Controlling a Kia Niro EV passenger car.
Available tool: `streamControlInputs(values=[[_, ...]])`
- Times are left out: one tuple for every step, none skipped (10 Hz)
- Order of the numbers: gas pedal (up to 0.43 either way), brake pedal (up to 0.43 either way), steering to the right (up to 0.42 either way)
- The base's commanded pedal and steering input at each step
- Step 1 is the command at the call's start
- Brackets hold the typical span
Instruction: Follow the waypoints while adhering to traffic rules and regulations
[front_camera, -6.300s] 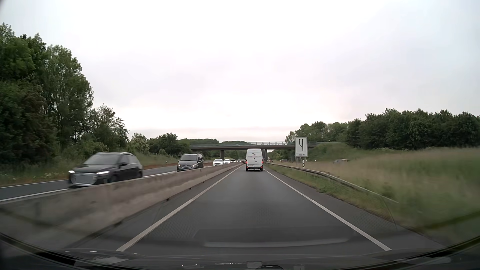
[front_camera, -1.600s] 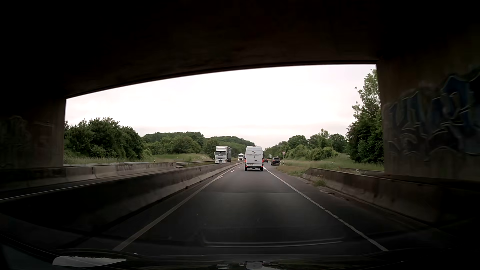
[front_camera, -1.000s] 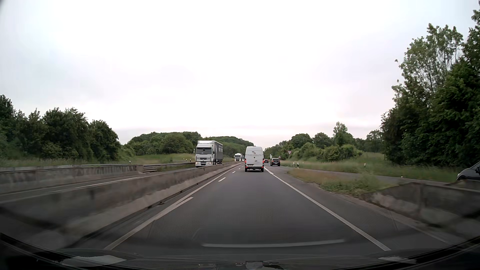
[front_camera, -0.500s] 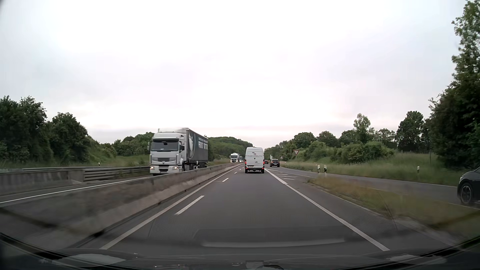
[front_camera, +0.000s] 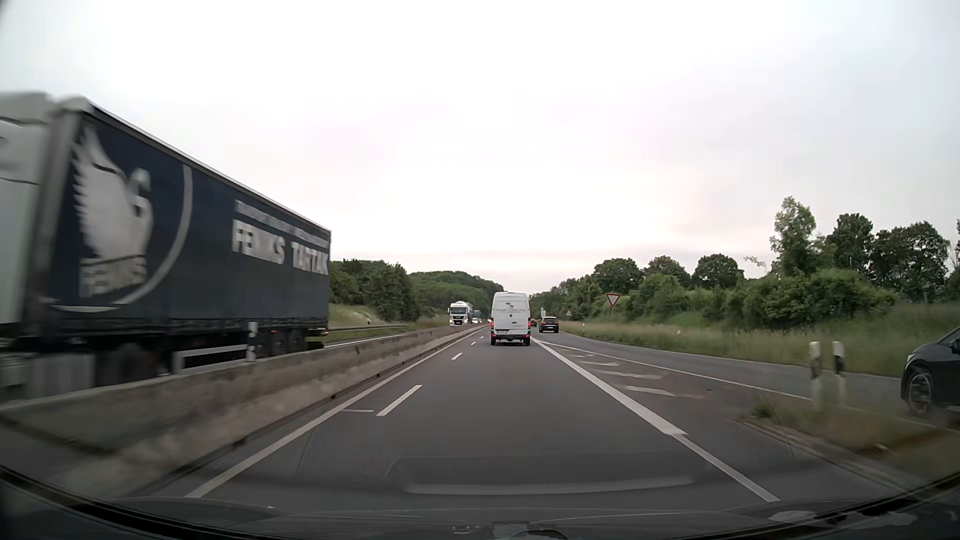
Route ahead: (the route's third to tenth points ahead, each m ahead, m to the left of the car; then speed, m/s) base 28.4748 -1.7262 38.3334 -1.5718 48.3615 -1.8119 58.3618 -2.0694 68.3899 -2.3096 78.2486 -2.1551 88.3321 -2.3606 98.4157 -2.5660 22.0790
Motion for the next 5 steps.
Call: streamControlInputs(values=[[0.197, 0.000, 0.001], [0.197, 0.000, 0.001], [0.209, 0.000, 0.000], [0.220, 0.000, -0.002], [0.240, 0.000, -0.002]])
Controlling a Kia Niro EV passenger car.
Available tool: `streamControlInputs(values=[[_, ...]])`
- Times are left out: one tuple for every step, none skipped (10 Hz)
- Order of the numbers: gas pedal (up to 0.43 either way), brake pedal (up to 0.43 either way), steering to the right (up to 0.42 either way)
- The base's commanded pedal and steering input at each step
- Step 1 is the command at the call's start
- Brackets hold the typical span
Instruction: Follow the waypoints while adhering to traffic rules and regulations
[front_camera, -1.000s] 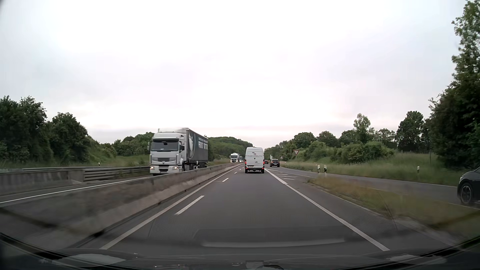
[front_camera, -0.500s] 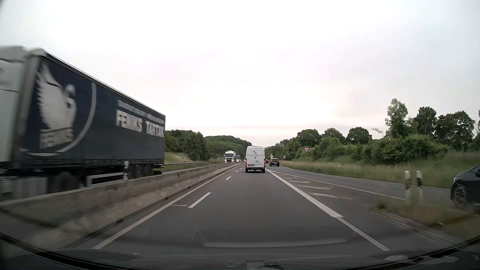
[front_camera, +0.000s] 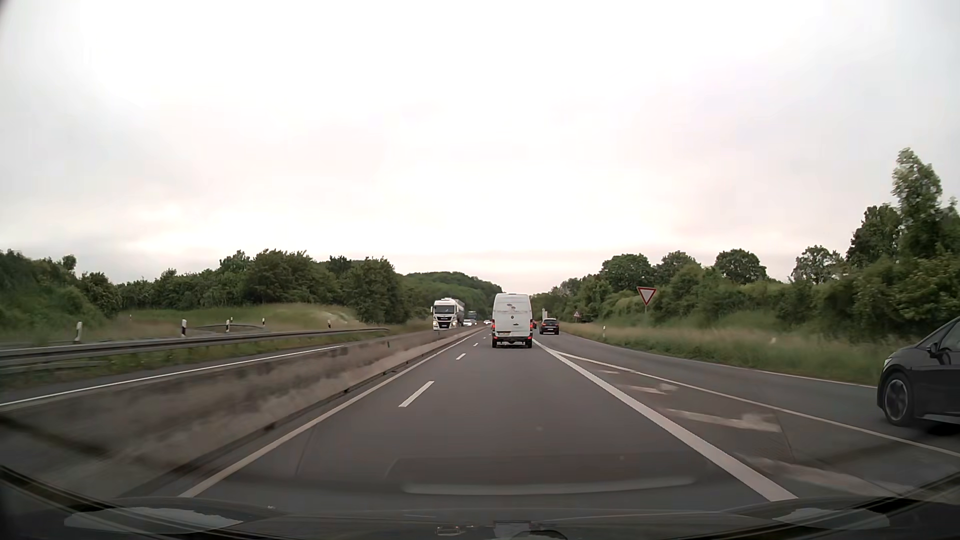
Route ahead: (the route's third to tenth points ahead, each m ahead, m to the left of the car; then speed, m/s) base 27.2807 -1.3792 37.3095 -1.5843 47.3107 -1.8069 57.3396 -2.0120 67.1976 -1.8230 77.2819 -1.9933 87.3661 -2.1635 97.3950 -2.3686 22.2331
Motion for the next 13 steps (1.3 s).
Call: streamControlInputs(values=[[0.248, 0.000, -0.002], [0.260, 0.000, -0.002], [0.260, 0.000, -0.002], [0.260, 0.000, 0.001], [0.260, 0.000, 0.002], [0.268, 0.000, 0.002], [0.280, 0.000, 0.002], [0.287, 0.000, 0.002], [0.299, 0.000, 0.002], [0.299, 0.000, 0.000], [0.299, 0.000, -0.001], [0.299, 0.000, -0.003], [0.299, 0.000, -0.003]])
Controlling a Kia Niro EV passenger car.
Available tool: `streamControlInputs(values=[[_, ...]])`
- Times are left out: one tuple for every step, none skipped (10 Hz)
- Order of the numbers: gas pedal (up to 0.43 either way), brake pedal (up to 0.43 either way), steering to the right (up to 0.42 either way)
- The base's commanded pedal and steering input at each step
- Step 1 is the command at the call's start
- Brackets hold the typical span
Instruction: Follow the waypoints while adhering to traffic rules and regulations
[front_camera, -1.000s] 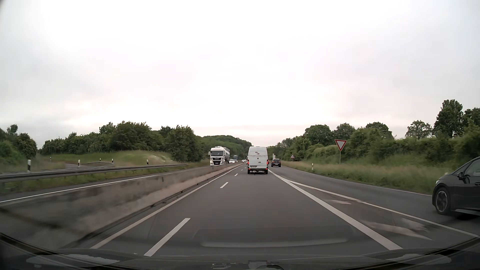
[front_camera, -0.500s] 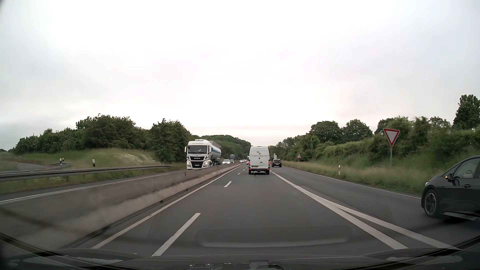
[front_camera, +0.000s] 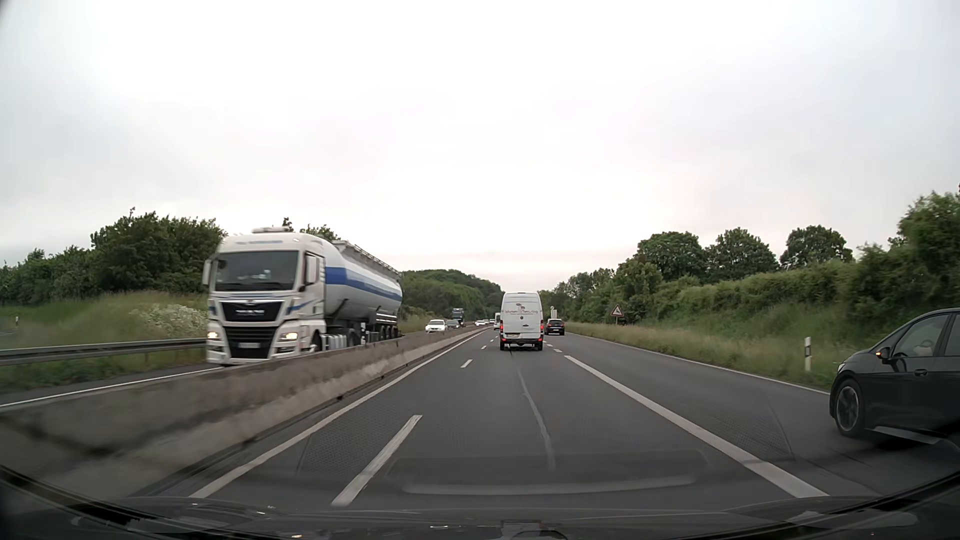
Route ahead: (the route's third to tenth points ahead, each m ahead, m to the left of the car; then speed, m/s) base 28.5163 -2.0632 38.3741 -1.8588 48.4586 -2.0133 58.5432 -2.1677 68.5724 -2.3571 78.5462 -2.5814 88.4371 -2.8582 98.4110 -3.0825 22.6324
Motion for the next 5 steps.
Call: streamControlInputs(values=[[0.299, 0.000, -0.003], [0.299, 0.000, -0.001], [0.299, 0.000, 0.000], [0.299, 0.000, 0.000], [0.299, 0.000, 0.000]])
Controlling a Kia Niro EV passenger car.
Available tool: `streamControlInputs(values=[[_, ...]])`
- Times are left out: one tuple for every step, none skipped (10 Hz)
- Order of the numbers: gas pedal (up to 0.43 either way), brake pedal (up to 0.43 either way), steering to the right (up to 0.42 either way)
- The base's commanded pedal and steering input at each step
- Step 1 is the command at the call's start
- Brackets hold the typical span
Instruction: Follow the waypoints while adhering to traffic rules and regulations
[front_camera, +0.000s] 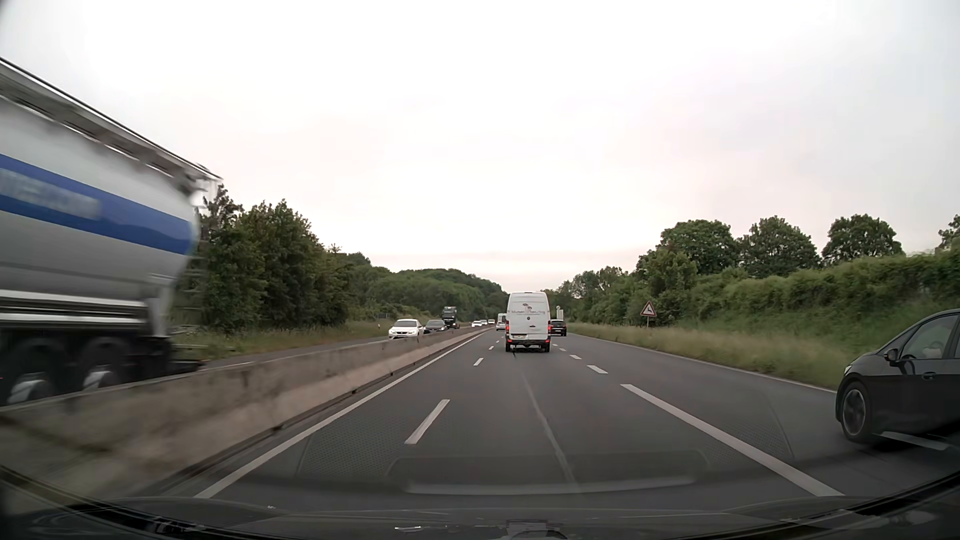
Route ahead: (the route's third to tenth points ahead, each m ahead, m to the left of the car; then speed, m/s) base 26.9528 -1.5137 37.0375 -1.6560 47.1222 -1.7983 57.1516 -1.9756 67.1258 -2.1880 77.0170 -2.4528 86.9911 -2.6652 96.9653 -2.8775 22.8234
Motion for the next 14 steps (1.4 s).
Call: streamControlInputs(values=[[0.299, 0.000, 0.000], [0.299, 0.000, 0.000], [0.287, 0.000, 0.000], [0.287, 0.000, 0.000], [0.287, 0.000, 0.000], [0.287, 0.000, 0.000], [0.287, 0.000, 0.000], [0.287, 0.000, 0.000], [0.287, 0.000, 0.001], [0.287, 0.000, 0.001], [0.287, 0.000, 0.001], [0.287, 0.000, 0.002], [0.287, 0.000, 0.002], [0.287, 0.000, 0.002]])
